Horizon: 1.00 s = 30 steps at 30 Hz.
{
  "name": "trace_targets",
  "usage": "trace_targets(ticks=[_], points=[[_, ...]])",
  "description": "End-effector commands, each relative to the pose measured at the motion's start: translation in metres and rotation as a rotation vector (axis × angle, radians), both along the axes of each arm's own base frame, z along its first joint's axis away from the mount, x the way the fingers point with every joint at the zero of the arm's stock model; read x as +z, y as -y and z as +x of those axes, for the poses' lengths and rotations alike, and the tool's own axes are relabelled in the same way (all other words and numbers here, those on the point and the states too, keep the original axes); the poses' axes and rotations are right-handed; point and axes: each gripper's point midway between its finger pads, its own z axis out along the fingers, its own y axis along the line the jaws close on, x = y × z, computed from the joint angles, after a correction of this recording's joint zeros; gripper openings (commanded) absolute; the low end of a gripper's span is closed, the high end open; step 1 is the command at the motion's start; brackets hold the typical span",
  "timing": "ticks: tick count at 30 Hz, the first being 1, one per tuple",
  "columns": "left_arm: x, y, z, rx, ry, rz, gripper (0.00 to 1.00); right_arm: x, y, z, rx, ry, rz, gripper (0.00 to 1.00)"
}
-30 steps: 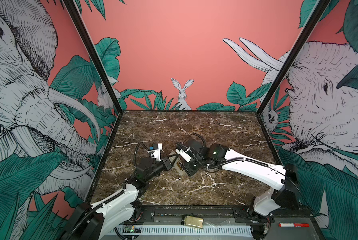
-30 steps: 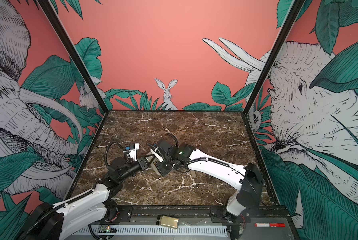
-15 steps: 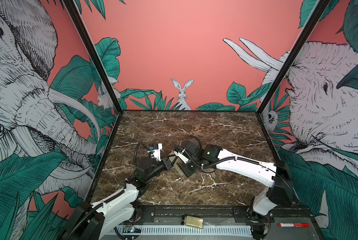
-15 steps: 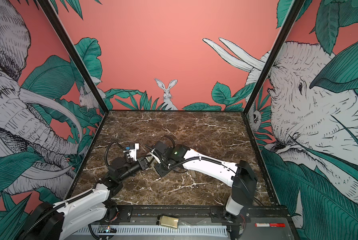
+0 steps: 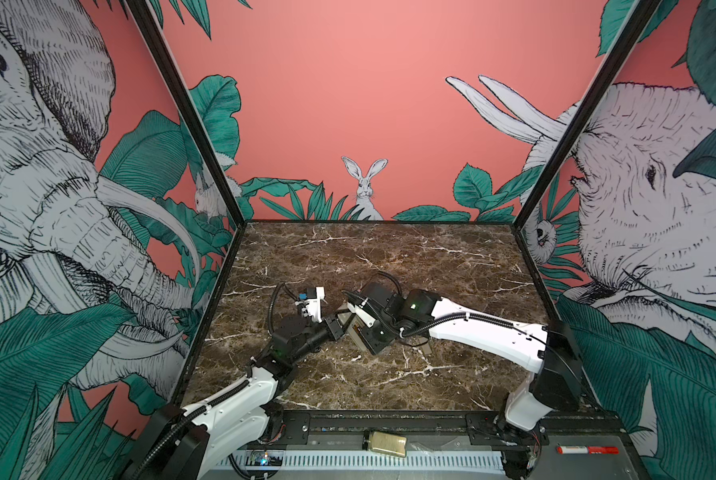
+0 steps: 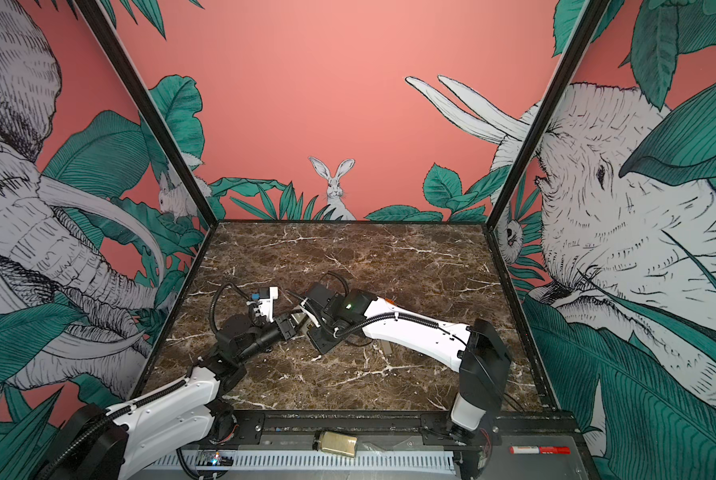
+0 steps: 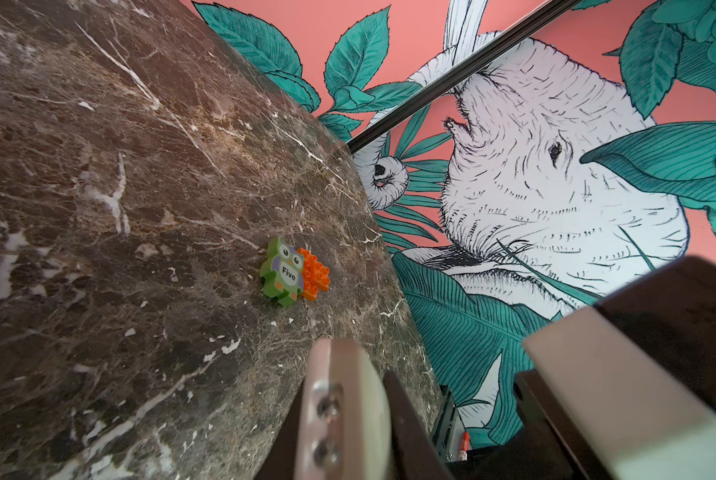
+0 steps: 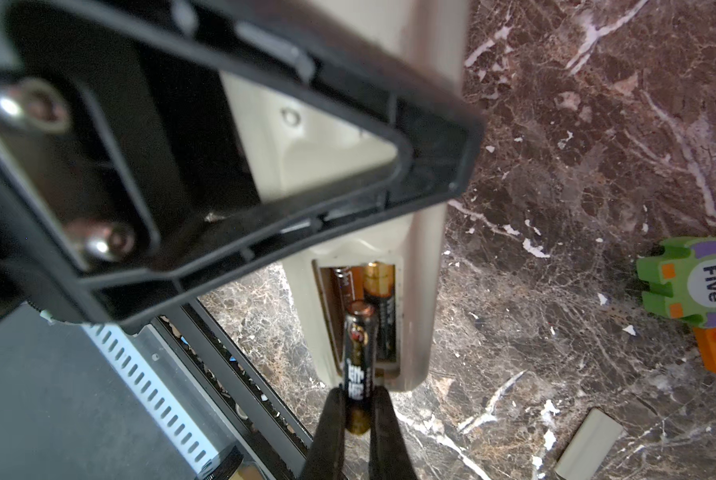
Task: Load the batteries into the remote control
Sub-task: 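Lower the battery into the remote's compartment and open the right gripper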
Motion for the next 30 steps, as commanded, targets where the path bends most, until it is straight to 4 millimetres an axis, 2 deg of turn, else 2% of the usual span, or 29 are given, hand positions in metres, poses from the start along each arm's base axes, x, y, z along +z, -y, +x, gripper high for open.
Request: trace_targets(ticks=[1,19,30], points=[[0.013,0.001,-0.001,-0.004,0.039,-0.036,0.00,0.008,-0.008,0.004,-0.008,0.020,0.026,0.00],[0.016,0.004,-0.003,-0.025,0.041,-0.048,0.00,0.004,-0.010,0.007,-0.007,0.027,0.011,0.00],[0.022,0.011,-0.007,-0.070,0.049,-0.076,0.00,0.006,-0.008,0.010,-0.009,0.044,-0.002,0.07]])
